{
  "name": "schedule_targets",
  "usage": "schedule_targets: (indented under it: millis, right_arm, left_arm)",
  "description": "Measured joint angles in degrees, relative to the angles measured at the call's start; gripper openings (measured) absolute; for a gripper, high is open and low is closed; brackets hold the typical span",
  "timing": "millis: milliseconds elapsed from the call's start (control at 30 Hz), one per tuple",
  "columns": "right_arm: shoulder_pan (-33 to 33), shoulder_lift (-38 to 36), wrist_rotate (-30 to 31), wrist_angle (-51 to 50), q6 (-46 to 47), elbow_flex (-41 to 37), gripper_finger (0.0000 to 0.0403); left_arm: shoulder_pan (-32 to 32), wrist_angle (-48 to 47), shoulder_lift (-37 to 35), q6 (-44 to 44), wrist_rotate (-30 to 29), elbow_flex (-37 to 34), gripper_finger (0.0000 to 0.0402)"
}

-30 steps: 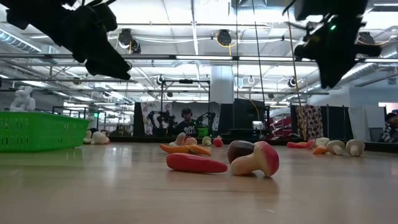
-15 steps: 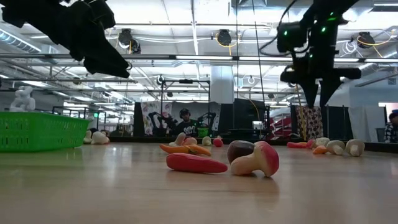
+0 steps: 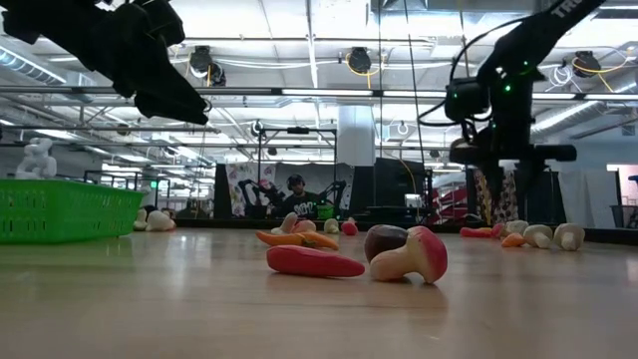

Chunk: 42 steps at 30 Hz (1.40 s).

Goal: Sort produce into baskets
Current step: Put the garlic into the blue bin

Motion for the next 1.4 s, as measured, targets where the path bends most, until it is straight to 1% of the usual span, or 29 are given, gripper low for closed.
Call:
schedule_targets:
  millis: [133, 333, 500, 600, 833, 1100, 1400]
  right_arm:
    - [-1.93, 0.00, 0.01, 3.43, 0.24, -2.07, 0.0164]
    - [-2.94, 0.00, 0.52, 4.10, 0.69, -4.85, 0.0164]
    - [-3.14, 0.00, 1.76, 7.45, 2.29, -7.08, 0.0164]
    - [-3.64, 0.00, 1.46, 9.69, 1.97, -8.27, 0.0165]
    - [-4.73, 0.00, 1.33, 11.19, 2.25, -11.11, 0.0165]
    - [-4.83, 0.00, 1.53, 15.09, 2.18, -14.14, 0.0165]
    - [-4.81, 0.00, 1.58, 15.60, -2.23, -14.34, 0.0164]
  left_arm:
    - [0.00, 0.20, 0.00, -0.04, -0.40, 0.00, 0.0248]
    - [0.00, 1.17, 0.00, -0.02, -0.41, 0.00, 0.0248]
    - [0.00, 1.40, 0.00, -0.04, -0.41, 0.00, 0.0248]
    - [-0.07, 1.38, 0.00, -0.04, -0.41, 0.00, 0.0248]
    - [-0.07, 1.36, 0.00, -0.02, -0.41, 0.00, 0.0248]
    - [-0.07, 1.36, 0.00, 0.00, -0.41, 0.00, 0.0248]
    - [-0.07, 1.38, 0.00, 0.03, -0.42, 0.00, 0.0248]
